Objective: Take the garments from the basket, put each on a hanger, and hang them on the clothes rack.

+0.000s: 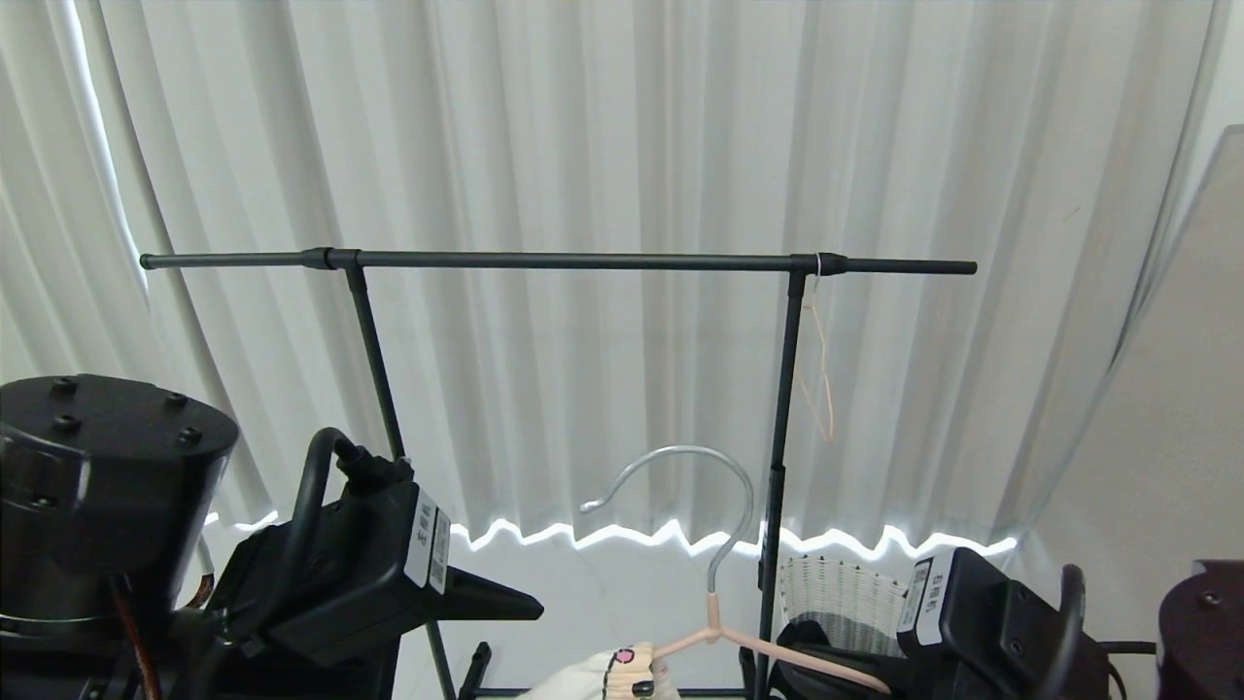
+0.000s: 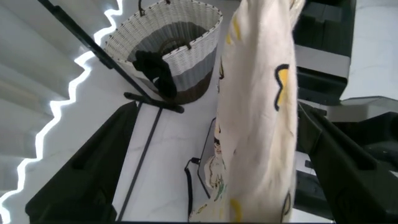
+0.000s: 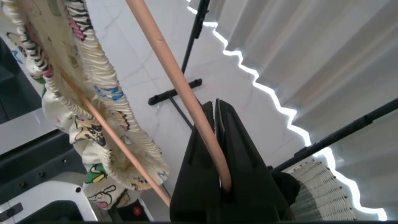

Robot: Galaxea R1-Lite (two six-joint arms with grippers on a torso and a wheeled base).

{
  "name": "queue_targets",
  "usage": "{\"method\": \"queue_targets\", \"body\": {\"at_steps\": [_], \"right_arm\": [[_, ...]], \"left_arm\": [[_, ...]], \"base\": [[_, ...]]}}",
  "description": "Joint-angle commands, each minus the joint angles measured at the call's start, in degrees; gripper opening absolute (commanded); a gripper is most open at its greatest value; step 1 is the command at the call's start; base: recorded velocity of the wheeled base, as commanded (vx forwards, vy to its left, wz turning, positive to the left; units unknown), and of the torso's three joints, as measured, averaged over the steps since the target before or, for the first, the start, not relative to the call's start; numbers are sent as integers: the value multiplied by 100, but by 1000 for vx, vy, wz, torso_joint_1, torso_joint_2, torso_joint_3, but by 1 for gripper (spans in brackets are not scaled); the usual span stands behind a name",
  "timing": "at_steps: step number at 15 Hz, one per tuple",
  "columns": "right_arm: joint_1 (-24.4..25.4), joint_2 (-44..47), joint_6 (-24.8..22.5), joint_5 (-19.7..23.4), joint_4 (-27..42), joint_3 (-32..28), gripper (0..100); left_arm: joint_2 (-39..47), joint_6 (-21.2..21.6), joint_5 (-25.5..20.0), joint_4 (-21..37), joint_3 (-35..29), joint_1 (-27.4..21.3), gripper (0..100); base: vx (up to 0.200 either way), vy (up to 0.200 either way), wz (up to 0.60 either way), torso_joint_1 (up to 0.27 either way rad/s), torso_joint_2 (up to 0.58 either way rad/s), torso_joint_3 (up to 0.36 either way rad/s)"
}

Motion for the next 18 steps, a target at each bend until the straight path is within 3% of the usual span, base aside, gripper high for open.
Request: {"method": "queue_targets", "body": {"at_steps": [1,8,9,14,18], "right_arm": [[20,17,0,5,-8,-18,0],[55,17,36,5,-263,-53,0],[55,17,36,-4,-263,-53,100],[-16,8,36,-22,-254,-9,100],[-270,-10,62,-30,-263,61,100]], "left_arm": [[57,-1,107,1,-6,1,0],[48,-1,300,-8,11,1,0],[48,-1,379,1,3,10,0],[48,-1,1091,-34,29,28,0],[119,-10,1742,-1089,424,256,0]], "base": [[0,0,0,0,0,0],[0,0,0,0,0,0],[0,0,0,0,0,0],[0,0,0,0,0,0],[0,0,0,0,0,0]]}}
